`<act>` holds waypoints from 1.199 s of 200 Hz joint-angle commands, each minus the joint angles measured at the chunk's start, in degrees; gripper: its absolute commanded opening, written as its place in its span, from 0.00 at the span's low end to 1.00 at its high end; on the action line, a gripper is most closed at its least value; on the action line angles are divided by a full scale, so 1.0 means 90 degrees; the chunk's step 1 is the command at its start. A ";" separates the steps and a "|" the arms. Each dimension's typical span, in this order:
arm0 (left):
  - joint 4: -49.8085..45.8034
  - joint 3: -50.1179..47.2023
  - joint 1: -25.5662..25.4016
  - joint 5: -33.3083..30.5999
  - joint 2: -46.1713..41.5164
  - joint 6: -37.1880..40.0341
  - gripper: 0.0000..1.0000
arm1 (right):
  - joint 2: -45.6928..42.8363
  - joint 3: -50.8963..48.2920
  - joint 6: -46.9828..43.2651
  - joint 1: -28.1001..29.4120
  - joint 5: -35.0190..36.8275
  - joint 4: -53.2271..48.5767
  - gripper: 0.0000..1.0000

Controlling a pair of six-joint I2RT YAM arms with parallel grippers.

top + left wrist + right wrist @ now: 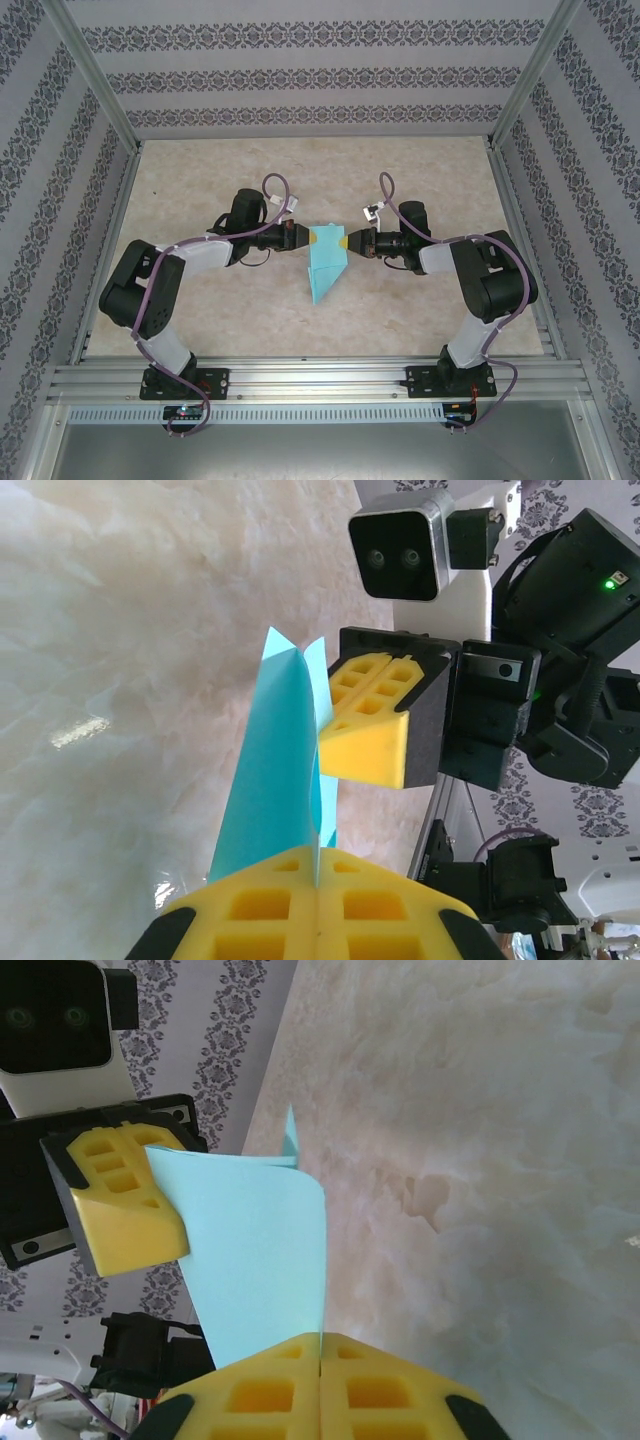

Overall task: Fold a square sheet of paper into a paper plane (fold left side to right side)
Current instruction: Fold the wing for the fifth time at the center of the table.

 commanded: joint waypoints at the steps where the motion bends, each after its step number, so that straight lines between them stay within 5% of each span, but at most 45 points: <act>1: 0.0033 0.0041 0.0146 -0.0132 0.0004 0.0109 0.18 | -0.0044 0.0176 -0.0325 0.0014 -0.0041 -0.0287 0.02; 20: -0.0409 -0.0025 0.0273 -0.0561 -0.0279 0.0317 0.42 | -0.0098 0.0202 -0.0409 0.0029 0.0103 -0.0642 0.00; 45: -0.1353 -0.0016 0.0285 -0.1326 -0.0933 0.0790 0.54 | -0.0155 0.0317 -0.0525 0.0062 0.0578 -0.1515 0.00; 80: -0.2766 0.0067 -0.0119 -0.2215 -0.1914 0.1350 0.55 | -0.0313 0.0539 -0.0264 0.0100 0.1049 -0.2466 0.00; 128: -0.3774 -0.0082 -0.1664 -0.3339 -0.2261 0.1429 0.55 | -0.0357 0.0789 -0.0163 0.0113 0.1481 -0.3561 0.00; 193: -0.4425 0.0887 -0.3151 -0.4572 -0.0879 0.1433 0.56 | -0.0201 0.1031 -0.0071 0.0137 0.1562 -0.3948 0.00; 240: -0.4644 0.1359 -0.3530 -0.5106 -0.0030 0.1445 0.58 | -0.0162 0.1127 -0.0074 0.0142 0.1565 -0.4129 0.00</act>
